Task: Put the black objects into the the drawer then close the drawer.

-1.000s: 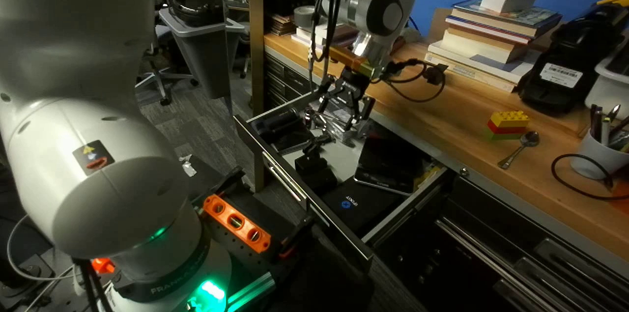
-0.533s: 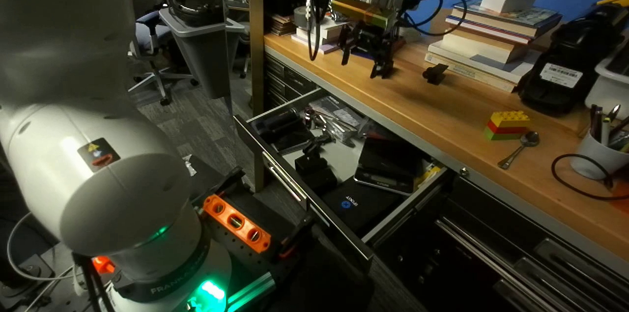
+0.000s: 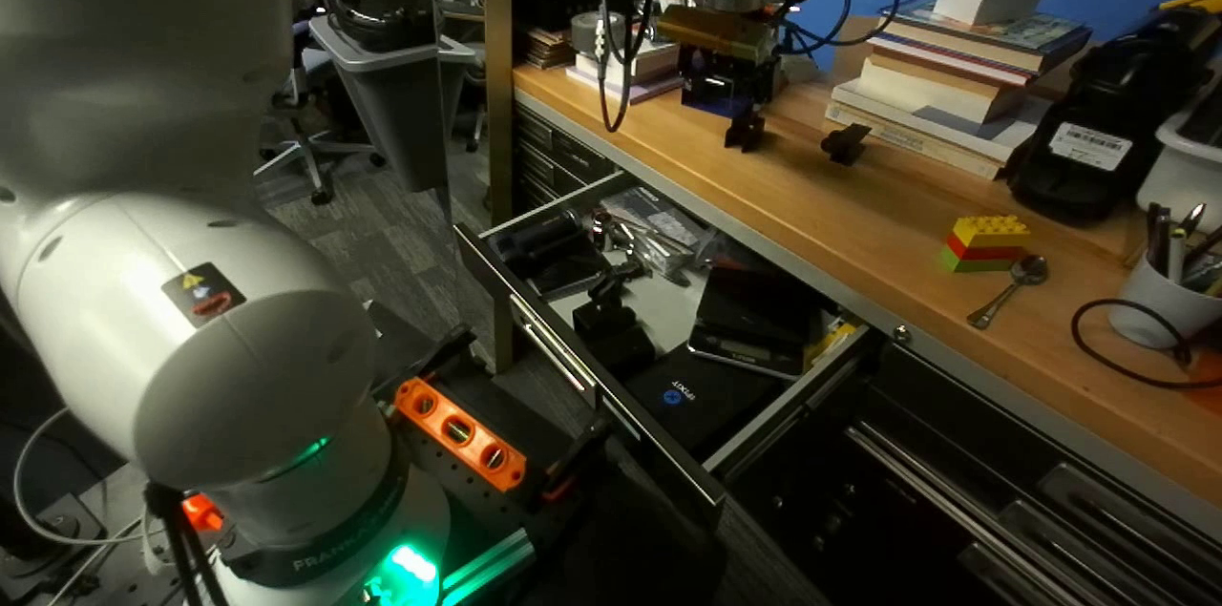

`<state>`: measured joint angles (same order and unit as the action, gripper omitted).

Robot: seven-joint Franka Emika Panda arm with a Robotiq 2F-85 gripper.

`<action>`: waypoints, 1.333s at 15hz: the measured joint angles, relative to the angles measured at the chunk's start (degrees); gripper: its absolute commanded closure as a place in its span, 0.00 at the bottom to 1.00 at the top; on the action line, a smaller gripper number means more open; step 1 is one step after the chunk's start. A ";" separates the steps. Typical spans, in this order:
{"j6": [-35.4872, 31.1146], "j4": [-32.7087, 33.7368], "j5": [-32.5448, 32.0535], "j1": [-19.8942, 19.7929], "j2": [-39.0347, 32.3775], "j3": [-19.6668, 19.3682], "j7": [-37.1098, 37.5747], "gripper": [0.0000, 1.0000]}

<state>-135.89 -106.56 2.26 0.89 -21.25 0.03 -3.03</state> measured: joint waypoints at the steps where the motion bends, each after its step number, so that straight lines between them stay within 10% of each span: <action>1: -1.33 0.97 -0.22 0.15 -1.40 0.00 0.04 0.00; 10: -7.67 8.75 -4.26 0.87 -11.03 -0.92 2.65 0.00; 20: -7.58 10.98 -4.54 0.94 -13.56 -1.98 2.95 0.86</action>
<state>-143.47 -95.58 -2.27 1.84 -34.81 -1.95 -0.08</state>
